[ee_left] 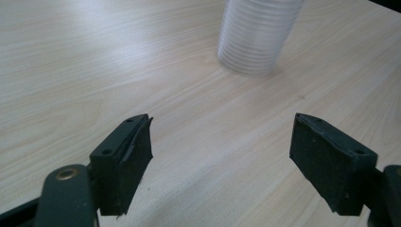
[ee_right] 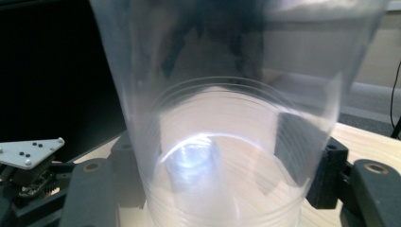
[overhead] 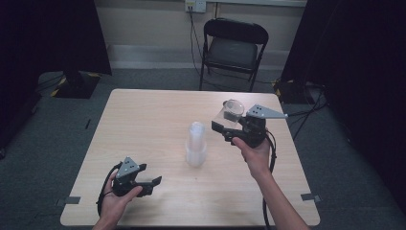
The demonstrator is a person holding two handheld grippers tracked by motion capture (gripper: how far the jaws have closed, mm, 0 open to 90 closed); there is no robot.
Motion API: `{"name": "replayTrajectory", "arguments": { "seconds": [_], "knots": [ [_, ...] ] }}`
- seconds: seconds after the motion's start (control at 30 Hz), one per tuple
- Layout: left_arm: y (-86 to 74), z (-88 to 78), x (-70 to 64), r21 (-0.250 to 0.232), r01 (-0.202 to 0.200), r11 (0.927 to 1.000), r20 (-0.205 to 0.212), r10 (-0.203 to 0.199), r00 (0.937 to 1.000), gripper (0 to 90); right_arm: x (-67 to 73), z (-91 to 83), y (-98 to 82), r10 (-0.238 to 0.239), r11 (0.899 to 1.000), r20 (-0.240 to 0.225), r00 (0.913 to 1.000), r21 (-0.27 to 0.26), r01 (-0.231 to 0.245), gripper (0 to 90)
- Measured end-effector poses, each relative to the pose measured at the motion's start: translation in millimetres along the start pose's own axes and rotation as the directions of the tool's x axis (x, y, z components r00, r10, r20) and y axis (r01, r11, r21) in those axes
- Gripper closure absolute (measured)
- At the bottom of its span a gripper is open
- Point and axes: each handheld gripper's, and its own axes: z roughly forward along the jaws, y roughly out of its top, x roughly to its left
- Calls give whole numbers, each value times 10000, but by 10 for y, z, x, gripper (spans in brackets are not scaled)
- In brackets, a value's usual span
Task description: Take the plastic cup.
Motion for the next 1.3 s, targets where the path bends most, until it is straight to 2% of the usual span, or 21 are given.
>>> {"name": "replayTrajectory", "arguments": {
  "seconds": [0.1,0.23,0.4,0.47,0.53,0.6,0.7,0.8,0.83,0.87,0.97,1.07,1.13,1.17,1.2,1.23,1.27,1.3],
  "knots": [
    [10,-1,-1,-42,-77,10000,4,77,10000,220,-38,-58,-65,64,9999,161,9998,122,-66,322],
    [12,10,-11,-47,48,10000,142,-47,9999,221,-51,-102,-154,84,9996,221,9997,257,-89,323],
    [35,8,-47,-37,-247,9997,203,247,9995,221,-34,-132,-292,-96,9984,491,9987,553,69,323],
    [50,8,-67,-30,-296,9996,312,297,9991,221,-35,-135,-368,-11,9970,397,9992,774,-20,323],
    [66,20,-95,-43,-285,9996,181,286,9994,222,-32,-140,-442,46,9952,400,9992,972,-85,323],
    [91,28,-105,-53,-159,9999,386,161,9991,234,-30,-147,-503,174,9941,374,9991,1066,-213,325],
    [123,31,-121,-80,-305,9995,382,307,9988,234,-25,-161,-588,266,9942,410,9988,1035,-308,328],
    [167,42,-154,-290,-187,9994,475,201,9987,242,-16,-168,-626,409,9934,371,9985,1056,-446,329],
    [190,51,-178,-471,-246,9986,497,270,9984,244,-8,-168,-648,520,9925,315,9982,1089,-551,329],
    [216,56,-209,-703,-108,9975,602,150,9981,251,25,-168,-694,616,9901,215,9979,1253,-639,329],
    [278,78,-273,-1132,-650,9914,518,713,9961,269,70,-154,-731,632,9877,114,9979,1429,-641,329],
    [354,108,-340,-1530,-721,9856,750,844,9936,286,117,-132,-758,741,9858,-29,9972,1510,-729,329],
    [405,142,-371,-1544,-780,9849,929,931,9913,290,146,-120,-771,759,9857,-116,9970,1517,-733,328],
    [439,159,-378,-1450,-722,9868,1099,886,9900,302,158,-115,-774,763,9857,-171,9969,1519,-728,329],
    [470,180,-391,-1394,-382,9895,1405,579,9884,331,168,-115,-774,789,9861,-191,9967,1484,-752,329],
    [498,199,-407,-1495,-170,9886,1617,414,9860,338,175,-118,-773,864,9859,-244,9960,1458,-819,329],
    [523,215,-429,-1550,-229,9877,1618,483,9856,340,178,-122,-770,907,9864,-317,9954,1402,-854,329],
    [554,231,-459,-1467,-473,9880,1610,710,9844,355,181,-128,-767,987,9865,-382,9944,1350,-928,329]
  ]
}}
